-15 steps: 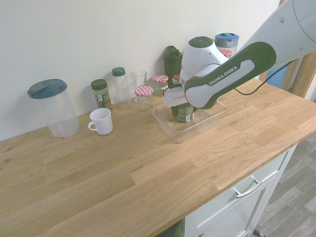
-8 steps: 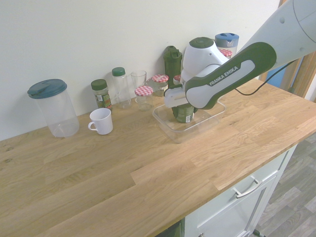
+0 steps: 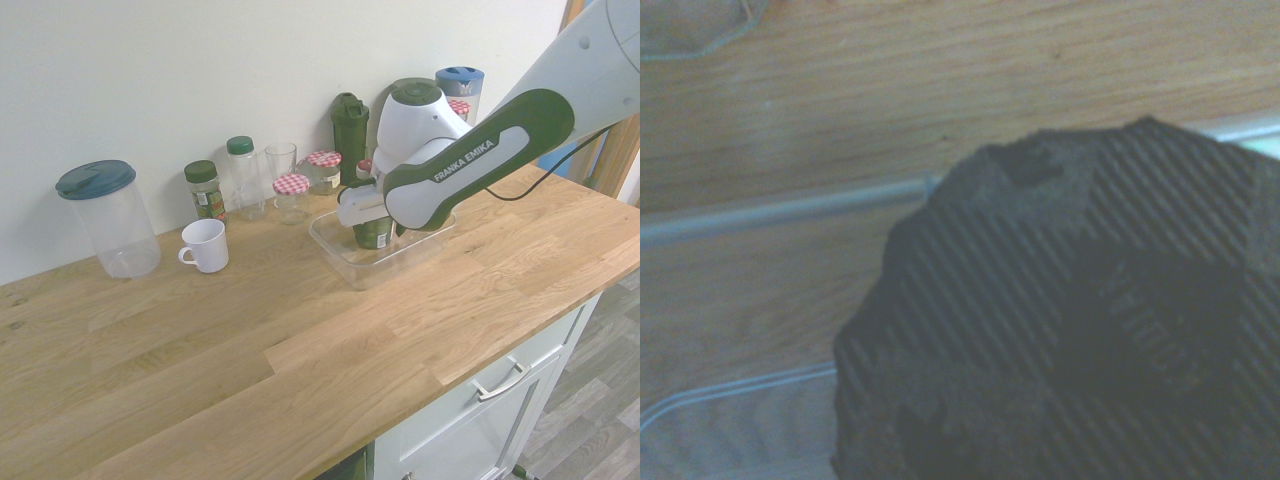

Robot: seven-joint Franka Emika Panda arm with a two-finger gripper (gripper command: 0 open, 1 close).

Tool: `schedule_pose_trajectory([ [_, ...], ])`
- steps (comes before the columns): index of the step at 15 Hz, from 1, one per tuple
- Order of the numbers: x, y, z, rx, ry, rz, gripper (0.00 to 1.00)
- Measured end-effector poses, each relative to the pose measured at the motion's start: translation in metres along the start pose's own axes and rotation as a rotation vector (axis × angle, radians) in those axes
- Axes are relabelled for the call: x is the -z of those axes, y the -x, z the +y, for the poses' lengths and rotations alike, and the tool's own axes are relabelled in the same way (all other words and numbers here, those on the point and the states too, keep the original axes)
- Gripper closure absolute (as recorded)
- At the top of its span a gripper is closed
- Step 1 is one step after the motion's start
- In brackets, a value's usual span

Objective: Put the cereal into the container

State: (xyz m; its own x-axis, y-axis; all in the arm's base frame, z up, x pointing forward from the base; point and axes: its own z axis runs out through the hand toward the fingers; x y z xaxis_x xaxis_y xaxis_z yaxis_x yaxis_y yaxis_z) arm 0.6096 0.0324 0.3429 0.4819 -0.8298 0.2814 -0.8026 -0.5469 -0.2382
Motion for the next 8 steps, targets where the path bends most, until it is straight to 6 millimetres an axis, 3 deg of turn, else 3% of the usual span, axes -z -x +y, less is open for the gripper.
schedule_pose_trajectory([
  [2, 0.018, 0.002, 0.004, 0.003, -0.016, 0.008, 0.0],
  [8, 0.102, 0.004, 0.024, -0.001, -0.028, 0.036, 0.0],
])
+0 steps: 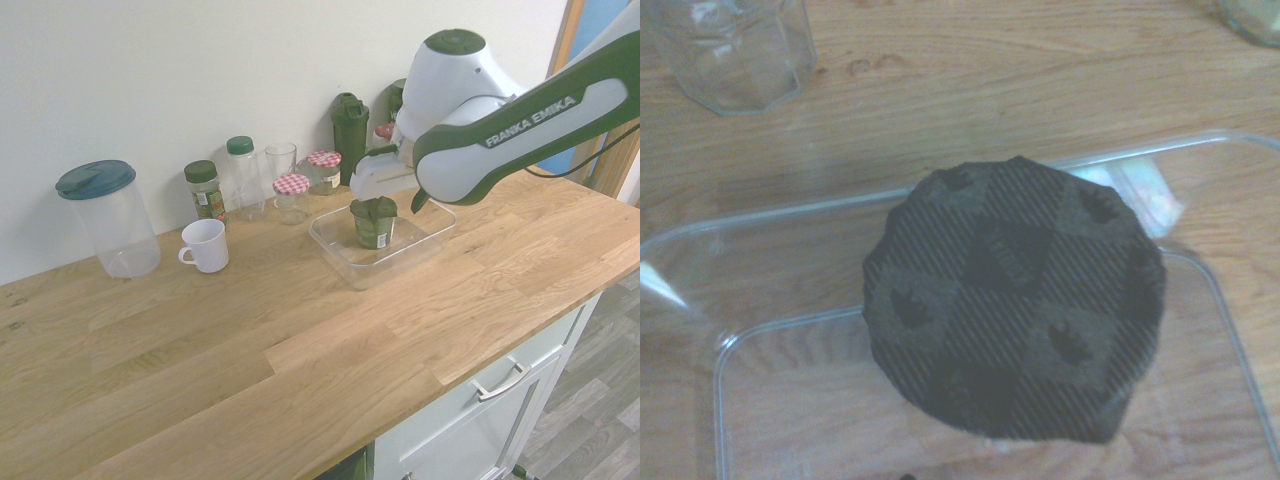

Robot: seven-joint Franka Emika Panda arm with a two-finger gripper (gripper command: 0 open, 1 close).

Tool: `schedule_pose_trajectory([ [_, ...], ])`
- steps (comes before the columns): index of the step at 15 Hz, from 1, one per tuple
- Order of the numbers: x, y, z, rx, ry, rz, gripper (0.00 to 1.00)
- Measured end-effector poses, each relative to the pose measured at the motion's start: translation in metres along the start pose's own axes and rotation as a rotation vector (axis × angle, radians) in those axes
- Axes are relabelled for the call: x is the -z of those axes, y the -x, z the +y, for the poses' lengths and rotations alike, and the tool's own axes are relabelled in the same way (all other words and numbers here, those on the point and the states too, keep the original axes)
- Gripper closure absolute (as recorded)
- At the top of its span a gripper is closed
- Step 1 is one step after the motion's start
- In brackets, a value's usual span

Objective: Put the cereal into the container

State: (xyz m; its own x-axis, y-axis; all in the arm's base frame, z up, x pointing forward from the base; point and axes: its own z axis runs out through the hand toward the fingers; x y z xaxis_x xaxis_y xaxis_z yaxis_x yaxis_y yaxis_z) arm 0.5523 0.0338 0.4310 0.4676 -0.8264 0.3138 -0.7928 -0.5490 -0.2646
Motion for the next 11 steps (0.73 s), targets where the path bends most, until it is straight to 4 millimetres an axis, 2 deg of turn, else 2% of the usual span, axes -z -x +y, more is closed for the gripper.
schedule_pose_trajectory([
  [3, 0.04, 0.003, 0.011, 0.026, 0.069, -0.022, 0.0],
  [6, 0.069, 0.007, 0.026, 0.053, 0.138, -0.084, 0.0],
  [8, 0.081, 0.009, 0.034, 0.066, 0.173, -0.114, 0.0],
  [11, 0.081, 0.009, 0.042, 0.055, 0.217, -0.154, 0.0],
])
